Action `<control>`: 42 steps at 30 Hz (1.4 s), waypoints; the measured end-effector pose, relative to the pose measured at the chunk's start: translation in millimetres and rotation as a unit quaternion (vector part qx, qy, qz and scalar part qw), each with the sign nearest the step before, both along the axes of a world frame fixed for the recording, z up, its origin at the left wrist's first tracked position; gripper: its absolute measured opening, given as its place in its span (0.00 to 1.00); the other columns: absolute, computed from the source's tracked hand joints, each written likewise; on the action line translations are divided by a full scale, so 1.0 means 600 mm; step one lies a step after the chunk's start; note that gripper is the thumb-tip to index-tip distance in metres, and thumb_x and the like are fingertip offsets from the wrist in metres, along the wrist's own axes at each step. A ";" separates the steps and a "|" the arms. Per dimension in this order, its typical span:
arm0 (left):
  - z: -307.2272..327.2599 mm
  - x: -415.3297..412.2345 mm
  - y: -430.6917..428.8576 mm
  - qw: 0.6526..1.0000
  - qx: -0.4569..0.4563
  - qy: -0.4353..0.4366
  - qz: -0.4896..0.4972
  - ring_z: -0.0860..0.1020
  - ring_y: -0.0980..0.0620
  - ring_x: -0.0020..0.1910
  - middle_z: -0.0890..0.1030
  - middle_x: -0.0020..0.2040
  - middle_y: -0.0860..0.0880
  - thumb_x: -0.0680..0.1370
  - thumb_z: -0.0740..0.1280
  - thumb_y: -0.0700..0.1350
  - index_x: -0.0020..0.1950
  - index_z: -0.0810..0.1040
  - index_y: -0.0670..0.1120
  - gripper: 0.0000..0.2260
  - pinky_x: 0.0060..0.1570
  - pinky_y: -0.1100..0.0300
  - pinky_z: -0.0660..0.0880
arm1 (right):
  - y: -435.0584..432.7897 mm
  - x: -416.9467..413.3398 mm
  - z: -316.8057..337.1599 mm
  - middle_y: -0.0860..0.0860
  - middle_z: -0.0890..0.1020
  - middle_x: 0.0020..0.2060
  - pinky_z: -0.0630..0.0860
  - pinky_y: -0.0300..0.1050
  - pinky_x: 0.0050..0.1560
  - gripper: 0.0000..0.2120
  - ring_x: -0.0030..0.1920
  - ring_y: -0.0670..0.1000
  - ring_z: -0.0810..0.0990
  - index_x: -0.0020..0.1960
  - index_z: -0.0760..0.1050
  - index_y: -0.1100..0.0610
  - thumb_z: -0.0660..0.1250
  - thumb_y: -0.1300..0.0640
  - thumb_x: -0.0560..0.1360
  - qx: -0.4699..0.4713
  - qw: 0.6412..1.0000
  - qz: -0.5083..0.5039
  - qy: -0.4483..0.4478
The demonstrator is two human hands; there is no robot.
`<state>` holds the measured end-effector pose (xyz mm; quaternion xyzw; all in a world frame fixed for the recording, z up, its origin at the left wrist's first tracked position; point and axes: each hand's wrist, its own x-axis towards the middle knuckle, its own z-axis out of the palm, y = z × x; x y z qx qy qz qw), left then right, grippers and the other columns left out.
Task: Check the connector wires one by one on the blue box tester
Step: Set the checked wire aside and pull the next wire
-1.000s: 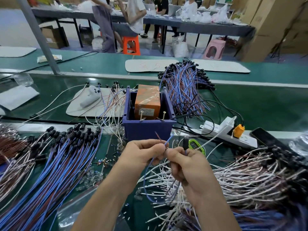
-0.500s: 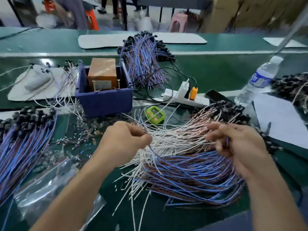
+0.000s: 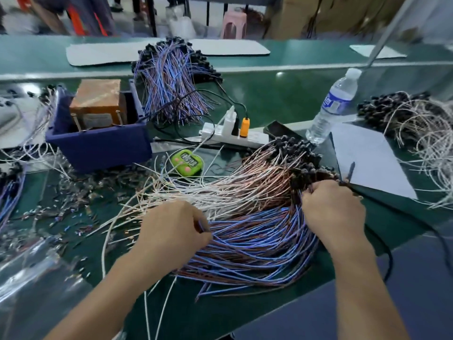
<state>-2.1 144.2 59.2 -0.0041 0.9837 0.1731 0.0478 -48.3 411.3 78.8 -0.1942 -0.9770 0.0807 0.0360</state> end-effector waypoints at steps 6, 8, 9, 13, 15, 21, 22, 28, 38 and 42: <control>-0.017 -0.002 0.027 0.999 0.031 -0.019 -0.040 0.77 0.56 0.40 0.78 0.37 0.62 0.69 0.79 0.60 0.38 0.86 0.60 0.06 0.40 0.60 0.73 | -0.006 0.012 0.004 0.54 0.82 0.34 0.79 0.49 0.43 0.08 0.38 0.59 0.80 0.42 0.83 0.53 0.72 0.49 0.74 -0.059 0.997 0.001 0.053; -0.020 0.000 0.031 0.997 0.036 -0.030 -0.057 0.75 0.58 0.41 0.78 0.41 0.60 0.69 0.78 0.61 0.40 0.86 0.61 0.06 0.40 0.60 0.70 | -0.012 0.025 -0.001 0.54 0.85 0.36 0.82 0.51 0.45 0.05 0.40 0.59 0.82 0.45 0.84 0.50 0.73 0.49 0.74 -0.059 0.995 -0.002 0.079; -0.021 0.002 0.031 0.997 0.040 -0.032 -0.063 0.75 0.59 0.41 0.78 0.42 0.60 0.69 0.78 0.61 0.41 0.86 0.62 0.07 0.40 0.60 0.70 | -0.015 0.031 -0.007 0.54 0.85 0.37 0.82 0.51 0.43 0.04 0.39 0.59 0.82 0.45 0.84 0.50 0.73 0.50 0.74 -0.052 0.995 -0.009 0.084; -0.017 0.001 0.010 0.992 0.107 -0.032 -0.052 0.75 0.64 0.40 0.79 0.39 0.63 0.64 0.81 0.62 0.44 0.85 0.64 0.12 0.37 0.65 0.70 | -0.023 0.046 -0.029 0.52 0.84 0.33 0.72 0.45 0.37 0.02 0.34 0.58 0.76 0.44 0.83 0.50 0.72 0.53 0.75 -0.036 0.990 -0.037 0.134; -0.008 -0.004 -0.014 0.985 0.169 -0.037 -0.023 0.76 0.65 0.42 0.81 0.40 0.64 0.63 0.82 0.60 0.46 0.84 0.68 0.14 0.38 0.66 0.70 | -0.036 0.052 -0.031 0.52 0.84 0.32 0.74 0.47 0.38 0.03 0.35 0.61 0.79 0.44 0.83 0.50 0.71 0.55 0.75 -0.048 0.982 -0.037 0.177; 0.005 -0.005 -0.077 0.954 0.296 -0.026 0.048 0.77 0.61 0.26 0.83 0.41 0.65 0.68 0.82 0.50 0.43 0.86 0.66 0.11 0.24 0.71 0.68 | -0.138 0.058 -0.013 0.44 0.86 0.36 0.77 0.47 0.44 0.04 0.39 0.58 0.80 0.45 0.83 0.47 0.70 0.55 0.75 -0.118 0.974 0.080 0.175; 0.004 -0.003 -0.088 0.950 0.307 -0.020 0.054 0.75 0.62 0.25 0.84 0.40 0.63 0.69 0.81 0.50 0.42 0.87 0.65 0.10 0.25 0.73 0.67 | -0.161 0.057 -0.011 0.44 0.86 0.37 0.78 0.47 0.45 0.04 0.40 0.57 0.81 0.46 0.83 0.47 0.70 0.54 0.76 -0.134 0.971 0.111 0.163; -0.001 0.017 -0.184 0.906 0.393 0.050 0.149 0.80 0.62 0.31 0.87 0.36 0.55 0.73 0.77 0.41 0.40 0.88 0.61 0.13 0.33 0.70 0.75 | -0.329 0.045 -0.017 0.44 0.85 0.37 0.81 0.48 0.45 0.03 0.40 0.51 0.83 0.47 0.84 0.48 0.72 0.54 0.74 -0.227 0.925 0.286 0.100; -0.038 0.098 -0.383 0.856 0.329 0.168 0.361 0.81 0.65 0.33 0.85 0.34 0.61 0.73 0.77 0.40 0.39 0.87 0.62 0.14 0.34 0.72 0.74 | -0.611 0.044 -0.038 0.47 0.87 0.41 0.82 0.50 0.48 0.06 0.45 0.52 0.84 0.48 0.84 0.48 0.68 0.53 0.75 -0.265 0.848 0.458 -0.018; -0.049 0.128 -0.433 0.845 0.168 0.231 0.452 0.77 0.69 0.34 0.84 0.35 0.64 0.72 0.77 0.43 0.45 0.88 0.58 0.09 0.37 0.77 0.69 | -0.689 0.024 -0.048 0.49 0.86 0.53 0.80 0.51 0.57 0.16 0.53 0.54 0.83 0.60 0.82 0.48 0.67 0.59 0.75 -0.243 0.832 0.490 -0.088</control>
